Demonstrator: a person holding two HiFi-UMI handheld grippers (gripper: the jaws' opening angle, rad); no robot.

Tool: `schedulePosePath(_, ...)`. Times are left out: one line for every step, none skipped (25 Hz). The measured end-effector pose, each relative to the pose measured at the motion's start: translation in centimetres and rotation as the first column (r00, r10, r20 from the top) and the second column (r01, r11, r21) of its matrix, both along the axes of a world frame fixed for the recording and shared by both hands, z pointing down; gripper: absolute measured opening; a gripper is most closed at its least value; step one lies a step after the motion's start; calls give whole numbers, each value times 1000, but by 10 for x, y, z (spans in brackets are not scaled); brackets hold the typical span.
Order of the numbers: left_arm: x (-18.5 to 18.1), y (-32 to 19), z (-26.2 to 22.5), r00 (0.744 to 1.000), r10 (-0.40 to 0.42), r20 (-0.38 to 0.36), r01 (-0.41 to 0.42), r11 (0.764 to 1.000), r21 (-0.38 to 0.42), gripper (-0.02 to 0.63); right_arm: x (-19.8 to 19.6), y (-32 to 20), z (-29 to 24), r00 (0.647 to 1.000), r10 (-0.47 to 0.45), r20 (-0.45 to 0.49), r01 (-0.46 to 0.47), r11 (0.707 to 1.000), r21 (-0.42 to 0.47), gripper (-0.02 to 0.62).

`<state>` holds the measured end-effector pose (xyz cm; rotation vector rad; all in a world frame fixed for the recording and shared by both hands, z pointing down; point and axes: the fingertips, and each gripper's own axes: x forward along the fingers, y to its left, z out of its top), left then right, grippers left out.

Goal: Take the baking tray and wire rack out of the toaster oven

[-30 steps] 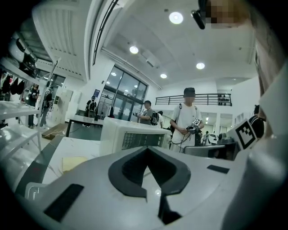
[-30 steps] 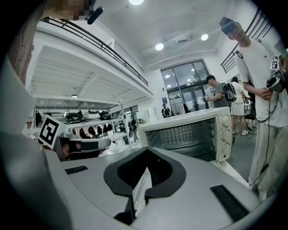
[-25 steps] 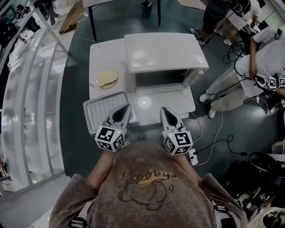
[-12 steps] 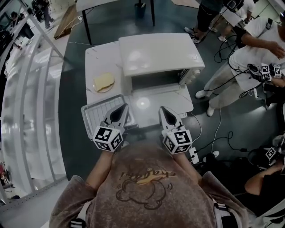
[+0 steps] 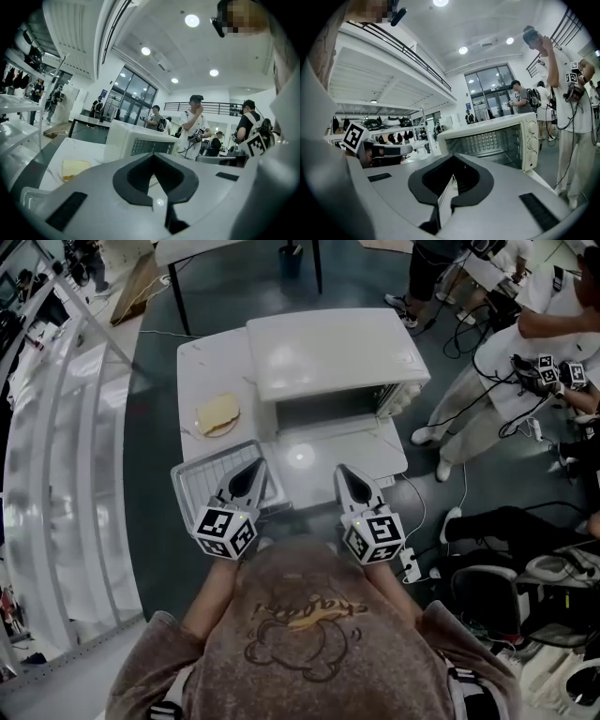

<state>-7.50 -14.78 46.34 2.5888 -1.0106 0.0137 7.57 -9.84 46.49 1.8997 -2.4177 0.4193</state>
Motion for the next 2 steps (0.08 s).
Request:
schedulePosePath(0, 0, 1, 1000, 0, -1, 0, 1000, -3, 3, 0, 0, 1, 1000, 1, 1, -1, 1000, -1, -2)
schedulePosePath(0, 0, 2, 1000, 0, -2, 0, 1000, -6, 3, 0, 0, 1, 1000, 2, 3, -2, 1000, -2, -2)
